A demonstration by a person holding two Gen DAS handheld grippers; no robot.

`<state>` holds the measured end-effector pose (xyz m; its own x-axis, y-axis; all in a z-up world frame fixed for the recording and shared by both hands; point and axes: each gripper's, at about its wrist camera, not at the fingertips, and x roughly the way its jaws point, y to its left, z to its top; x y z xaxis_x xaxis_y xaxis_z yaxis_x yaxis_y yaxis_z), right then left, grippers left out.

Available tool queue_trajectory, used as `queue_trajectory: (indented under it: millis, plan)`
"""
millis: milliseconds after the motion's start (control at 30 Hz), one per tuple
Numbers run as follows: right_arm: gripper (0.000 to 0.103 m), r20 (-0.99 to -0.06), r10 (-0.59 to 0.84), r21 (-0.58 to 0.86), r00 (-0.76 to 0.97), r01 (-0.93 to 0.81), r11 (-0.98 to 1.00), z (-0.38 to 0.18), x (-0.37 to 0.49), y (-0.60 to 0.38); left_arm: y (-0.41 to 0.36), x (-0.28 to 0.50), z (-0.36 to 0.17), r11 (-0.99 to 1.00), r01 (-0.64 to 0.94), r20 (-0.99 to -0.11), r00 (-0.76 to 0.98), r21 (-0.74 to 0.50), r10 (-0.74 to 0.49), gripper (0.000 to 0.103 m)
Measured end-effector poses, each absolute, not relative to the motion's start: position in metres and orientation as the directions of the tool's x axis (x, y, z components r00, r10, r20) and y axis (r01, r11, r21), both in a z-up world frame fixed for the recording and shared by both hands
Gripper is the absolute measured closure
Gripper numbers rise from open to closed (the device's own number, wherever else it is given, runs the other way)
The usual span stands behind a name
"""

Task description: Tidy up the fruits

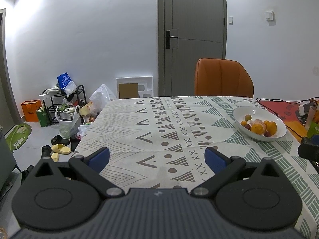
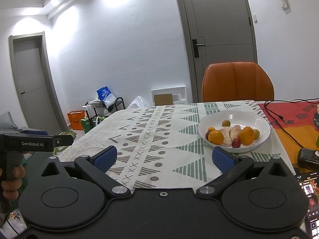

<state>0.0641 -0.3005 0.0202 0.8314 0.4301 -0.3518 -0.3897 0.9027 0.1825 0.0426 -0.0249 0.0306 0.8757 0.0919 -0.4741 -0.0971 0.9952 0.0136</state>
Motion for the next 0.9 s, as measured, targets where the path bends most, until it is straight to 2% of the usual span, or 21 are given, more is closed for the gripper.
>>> queue_trajectory:
  millis: [900]
  plan:
    - [0.0, -0.361, 0.43, 0.178, 0.828, -0.391, 0.903, 0.0197, 0.066, -0.2978, -0.0208, 0.0427, 0.0312, 0.995, -0.101, -0.482, 0.871, 0.008, 0.092, 0.002]
